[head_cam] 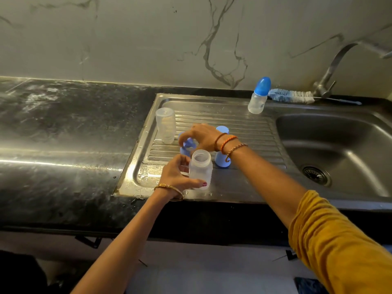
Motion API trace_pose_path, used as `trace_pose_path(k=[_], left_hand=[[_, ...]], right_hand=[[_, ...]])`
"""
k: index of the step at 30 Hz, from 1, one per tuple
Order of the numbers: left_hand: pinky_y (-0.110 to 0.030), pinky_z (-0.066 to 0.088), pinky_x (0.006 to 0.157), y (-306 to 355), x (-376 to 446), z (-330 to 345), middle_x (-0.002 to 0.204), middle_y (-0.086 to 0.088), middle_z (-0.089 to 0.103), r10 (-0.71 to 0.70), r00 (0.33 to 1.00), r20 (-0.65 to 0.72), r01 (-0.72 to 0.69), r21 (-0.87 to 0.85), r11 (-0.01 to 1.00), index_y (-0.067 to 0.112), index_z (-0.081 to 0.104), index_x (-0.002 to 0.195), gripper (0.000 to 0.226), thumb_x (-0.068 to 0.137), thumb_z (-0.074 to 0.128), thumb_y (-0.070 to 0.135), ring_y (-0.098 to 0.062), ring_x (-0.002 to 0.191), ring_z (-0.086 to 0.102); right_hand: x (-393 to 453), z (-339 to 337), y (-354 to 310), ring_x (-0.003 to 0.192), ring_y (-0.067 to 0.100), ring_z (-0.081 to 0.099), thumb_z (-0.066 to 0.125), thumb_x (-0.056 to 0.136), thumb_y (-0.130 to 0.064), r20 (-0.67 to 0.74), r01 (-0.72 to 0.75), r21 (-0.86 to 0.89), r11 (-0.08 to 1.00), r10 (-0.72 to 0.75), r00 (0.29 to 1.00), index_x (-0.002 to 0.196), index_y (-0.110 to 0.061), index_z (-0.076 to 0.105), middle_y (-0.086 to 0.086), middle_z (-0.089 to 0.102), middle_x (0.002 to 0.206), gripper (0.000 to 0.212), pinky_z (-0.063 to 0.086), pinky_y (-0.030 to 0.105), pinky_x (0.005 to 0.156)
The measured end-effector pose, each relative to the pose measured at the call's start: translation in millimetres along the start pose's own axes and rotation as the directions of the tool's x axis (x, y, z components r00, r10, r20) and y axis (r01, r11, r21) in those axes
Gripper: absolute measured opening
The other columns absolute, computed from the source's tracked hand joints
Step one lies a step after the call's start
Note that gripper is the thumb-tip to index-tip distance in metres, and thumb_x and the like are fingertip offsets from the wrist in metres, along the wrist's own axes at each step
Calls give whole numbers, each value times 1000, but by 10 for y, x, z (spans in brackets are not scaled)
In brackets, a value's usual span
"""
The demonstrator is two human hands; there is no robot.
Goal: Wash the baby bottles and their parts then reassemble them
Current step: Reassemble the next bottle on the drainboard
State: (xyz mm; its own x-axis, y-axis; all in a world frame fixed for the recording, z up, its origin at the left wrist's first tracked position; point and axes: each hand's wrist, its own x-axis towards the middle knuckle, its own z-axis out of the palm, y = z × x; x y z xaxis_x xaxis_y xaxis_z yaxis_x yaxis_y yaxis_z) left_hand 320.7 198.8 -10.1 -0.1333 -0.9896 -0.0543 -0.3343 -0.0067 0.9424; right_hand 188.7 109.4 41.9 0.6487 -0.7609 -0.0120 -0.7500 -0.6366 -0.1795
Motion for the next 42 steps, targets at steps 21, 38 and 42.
trace_pose_path(k=[21,38,42], left_hand=[[-8,47,62,557,-391,128,94,9,58,227,903,-366,-312,-191,931,22,55,98,32,74,74,13,1,77,54],[-23,56,60,731,-419,1203,67,-8,69,-251,832,495,549,-665,507,4,63,85,19,91,54,20,-13,55,65],[-24,55,51,683,-340,1178,67,-12,65,-368,844,391,534,-676,508,5,60,79,15,90,54,13,-21,57,63]], right_hand=[[-2323,-154,571,62,2,63,64,83,-12,-310,90,951,297,913,266,94,-15,66,1,68,81,11,53,18,58],[-2354,-6,60,106,-3,55,81,66,-15,-189,-279,699,658,547,816,136,-23,37,-16,61,107,82,42,15,87],[-2131,-234,163,100,4,58,75,73,-19,-159,-239,732,639,500,851,121,-26,52,-6,62,113,54,48,15,82]])
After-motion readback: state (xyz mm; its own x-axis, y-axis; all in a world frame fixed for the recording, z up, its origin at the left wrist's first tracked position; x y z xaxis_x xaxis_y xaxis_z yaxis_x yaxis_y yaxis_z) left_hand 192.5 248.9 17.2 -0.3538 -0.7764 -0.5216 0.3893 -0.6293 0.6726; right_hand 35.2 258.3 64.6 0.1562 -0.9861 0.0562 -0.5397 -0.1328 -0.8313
